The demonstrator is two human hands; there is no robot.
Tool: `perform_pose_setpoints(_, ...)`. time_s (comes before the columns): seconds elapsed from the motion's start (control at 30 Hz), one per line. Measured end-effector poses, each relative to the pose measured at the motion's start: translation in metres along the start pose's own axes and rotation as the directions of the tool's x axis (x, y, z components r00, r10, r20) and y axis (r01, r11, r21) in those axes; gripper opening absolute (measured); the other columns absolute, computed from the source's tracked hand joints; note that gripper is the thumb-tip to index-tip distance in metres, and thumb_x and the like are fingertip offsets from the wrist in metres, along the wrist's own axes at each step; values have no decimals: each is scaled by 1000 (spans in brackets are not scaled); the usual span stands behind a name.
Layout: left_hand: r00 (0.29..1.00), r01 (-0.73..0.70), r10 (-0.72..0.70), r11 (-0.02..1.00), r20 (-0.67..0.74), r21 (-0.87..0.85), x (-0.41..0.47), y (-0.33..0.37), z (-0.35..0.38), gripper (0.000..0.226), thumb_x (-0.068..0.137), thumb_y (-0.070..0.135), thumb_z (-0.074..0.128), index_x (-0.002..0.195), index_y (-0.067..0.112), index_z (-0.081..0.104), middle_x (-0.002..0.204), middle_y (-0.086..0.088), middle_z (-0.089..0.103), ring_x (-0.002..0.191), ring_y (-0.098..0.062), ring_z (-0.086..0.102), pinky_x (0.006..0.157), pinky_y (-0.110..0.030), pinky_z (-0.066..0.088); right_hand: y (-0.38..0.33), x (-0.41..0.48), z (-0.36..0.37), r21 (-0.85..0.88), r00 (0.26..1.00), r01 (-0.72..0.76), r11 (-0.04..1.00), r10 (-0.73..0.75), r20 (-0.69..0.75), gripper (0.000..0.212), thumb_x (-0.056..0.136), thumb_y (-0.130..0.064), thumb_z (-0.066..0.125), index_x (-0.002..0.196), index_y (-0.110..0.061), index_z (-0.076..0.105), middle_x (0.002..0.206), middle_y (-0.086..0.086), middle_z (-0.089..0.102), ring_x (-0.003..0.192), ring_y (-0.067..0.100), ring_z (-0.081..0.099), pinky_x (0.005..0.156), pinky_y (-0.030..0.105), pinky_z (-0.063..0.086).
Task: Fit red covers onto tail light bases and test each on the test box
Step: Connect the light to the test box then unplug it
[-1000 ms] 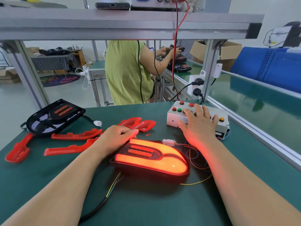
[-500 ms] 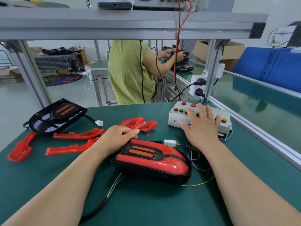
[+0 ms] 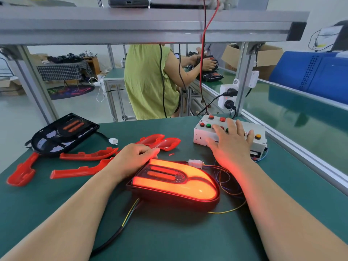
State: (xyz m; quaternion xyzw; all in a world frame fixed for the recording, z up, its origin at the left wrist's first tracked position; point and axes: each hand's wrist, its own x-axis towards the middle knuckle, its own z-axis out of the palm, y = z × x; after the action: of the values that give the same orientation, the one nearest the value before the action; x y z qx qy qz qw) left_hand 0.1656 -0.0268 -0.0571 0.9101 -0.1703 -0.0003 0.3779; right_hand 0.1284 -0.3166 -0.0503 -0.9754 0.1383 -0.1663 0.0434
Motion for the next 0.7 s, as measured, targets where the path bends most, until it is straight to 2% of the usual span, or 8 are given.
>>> perform_pose_setpoints(0.17,1000,-5,5,1000,1,5,1,1,0,32,94,49,58,76,31,78,80,24,71,81,9,64,81,-24,48,1,1,0,-13,1000,-3,1000,3,17,55,99,-58,33,151,-41,27,165,3,5,152,28,-3,117,59,-3)
perform_pose_setpoints(0.33,1000,-11,11,1000,3,6,0,1,0,31,94,50,58,78,31,78,87,19,74,88,4,66,88,-27,49,1,2,0,-11,1000,-2,1000,2,25,55,98,-58,34,150,-42,27,165,3,4,152,28,-3,117,59,-2)
perform_pose_setpoints(0.7,1000,1,-1,1000,0,-6,2,-1,0,29,93,50,60,74,36,77,81,24,72,87,3,66,88,-28,50,1,2,0,-20,1000,3,1000,-3,25,57,96,-61,35,149,-44,27,164,2,6,151,29,0,116,60,1)
